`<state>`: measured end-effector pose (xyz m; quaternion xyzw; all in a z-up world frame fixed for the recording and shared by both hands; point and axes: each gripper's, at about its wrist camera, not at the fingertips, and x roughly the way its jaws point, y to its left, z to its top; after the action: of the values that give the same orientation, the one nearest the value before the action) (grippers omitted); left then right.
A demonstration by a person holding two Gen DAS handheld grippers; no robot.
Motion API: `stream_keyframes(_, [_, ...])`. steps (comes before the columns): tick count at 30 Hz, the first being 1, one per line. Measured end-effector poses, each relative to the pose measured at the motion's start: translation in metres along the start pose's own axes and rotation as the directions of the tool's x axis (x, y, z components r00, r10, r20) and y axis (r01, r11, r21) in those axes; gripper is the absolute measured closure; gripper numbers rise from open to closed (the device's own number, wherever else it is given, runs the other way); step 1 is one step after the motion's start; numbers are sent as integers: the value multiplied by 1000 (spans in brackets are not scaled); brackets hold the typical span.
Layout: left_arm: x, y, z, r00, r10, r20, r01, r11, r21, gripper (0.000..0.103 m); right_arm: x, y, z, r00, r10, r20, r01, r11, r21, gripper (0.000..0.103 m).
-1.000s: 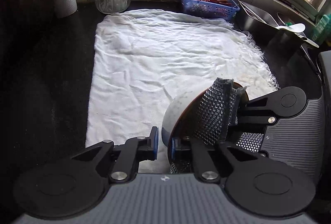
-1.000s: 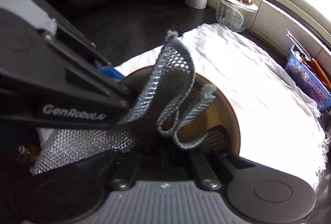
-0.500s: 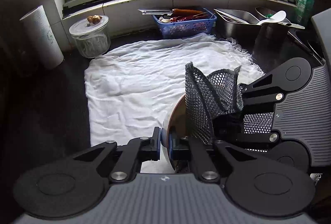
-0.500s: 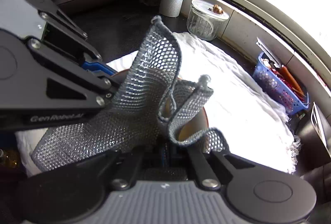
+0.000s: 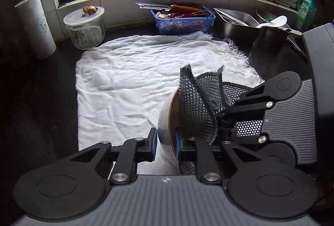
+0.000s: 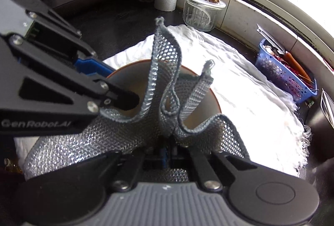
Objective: Clean bowl
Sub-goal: 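Scrub the bowl interior with the pad while the left gripper rotates the bowl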
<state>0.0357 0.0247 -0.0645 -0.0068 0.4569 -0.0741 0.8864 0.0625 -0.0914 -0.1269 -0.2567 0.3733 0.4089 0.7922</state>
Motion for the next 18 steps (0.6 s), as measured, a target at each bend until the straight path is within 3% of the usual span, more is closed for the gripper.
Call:
stream_keyframes(4, [5, 8, -8, 1000, -23, 2, 24, 996, -84, 82, 0, -2, -2, 1000, 22, -5, -22, 999, 28, 102])
stream_keyframes(6, [7, 11, -10, 1000, -21, 2, 22, 995, -98, 93, 0, 1, -3, 999, 46, -15, -45, 999, 26, 102])
stream_keyframes(8, [7, 13, -11, 1000, -12, -3, 12, 995, -95, 95, -1, 6, -4, 998, 63, -22, -63, 998, 11, 103])
stream_keyframes(13, [-2, 9, -1, 997, 74, 20, -75, 995, 70, 96, -1, 25, -3, 997, 77, -21, -77, 997, -31, 102])
stream_keyframes(18, [0, -7, 11, 997, 82, 1, -79, 963, 259, 96, -8, 14, 2, 1000, 15, 16, -15, 1000, -6, 102])
